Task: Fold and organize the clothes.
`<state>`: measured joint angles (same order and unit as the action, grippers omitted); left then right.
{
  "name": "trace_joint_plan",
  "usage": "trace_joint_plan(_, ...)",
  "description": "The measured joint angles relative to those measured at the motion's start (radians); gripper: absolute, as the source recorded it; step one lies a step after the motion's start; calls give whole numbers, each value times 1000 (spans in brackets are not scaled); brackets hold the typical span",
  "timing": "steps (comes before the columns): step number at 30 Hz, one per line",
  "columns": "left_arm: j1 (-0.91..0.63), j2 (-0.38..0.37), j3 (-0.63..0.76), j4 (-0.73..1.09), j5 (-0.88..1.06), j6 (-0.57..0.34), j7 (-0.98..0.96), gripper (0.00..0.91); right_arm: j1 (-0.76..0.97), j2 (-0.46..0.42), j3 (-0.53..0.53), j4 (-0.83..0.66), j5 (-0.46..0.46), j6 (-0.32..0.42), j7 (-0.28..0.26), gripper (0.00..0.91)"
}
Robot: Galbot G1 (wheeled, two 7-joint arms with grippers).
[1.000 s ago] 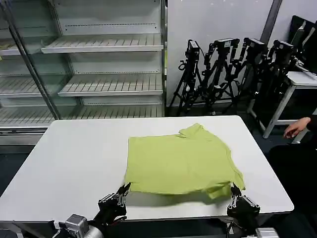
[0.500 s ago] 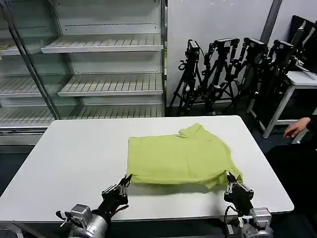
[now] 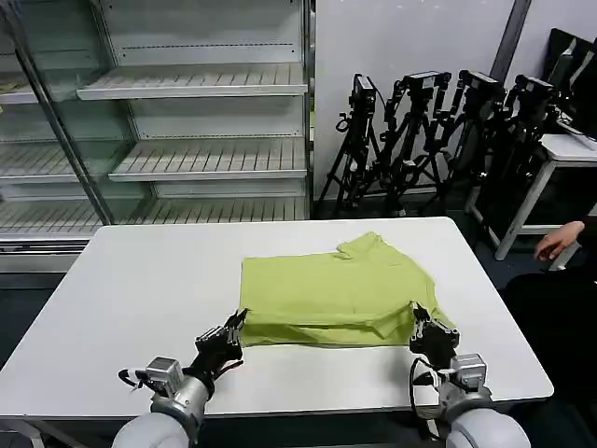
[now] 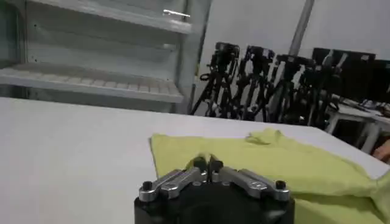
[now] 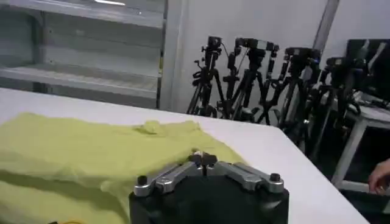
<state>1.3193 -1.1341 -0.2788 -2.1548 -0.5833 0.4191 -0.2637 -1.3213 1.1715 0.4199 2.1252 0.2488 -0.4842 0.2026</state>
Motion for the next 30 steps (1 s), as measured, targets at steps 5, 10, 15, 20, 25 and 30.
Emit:
trace_joint_plan(5,-26,-6,18,33,18,8,-4,50,44,-1,-22,-43,-1,7,3,0)
trace_joint_plan(10,-37,-12,32,51,37,14,-4,50,91,-12,-45,-85,0,8,2,0)
trace_joint_plan(15,-42,-19,39,68,53,21,-3,50,116,-8,-70,-126,-8,7,-1,0)
trace_joint_plan(20,-55,-30,41,87,64,21,-5,907,126,2,-86,-154,-24,-1,-2,907)
trace_joint_plan(25,-56,-43,39,92,65,16,-5,907,129,8,-88,-162,-34,-2,-2,907)
trace_joint_plan(30,-45,-55,30,83,64,10,-6,907,119,8,-78,-152,-32,19,-8,907)
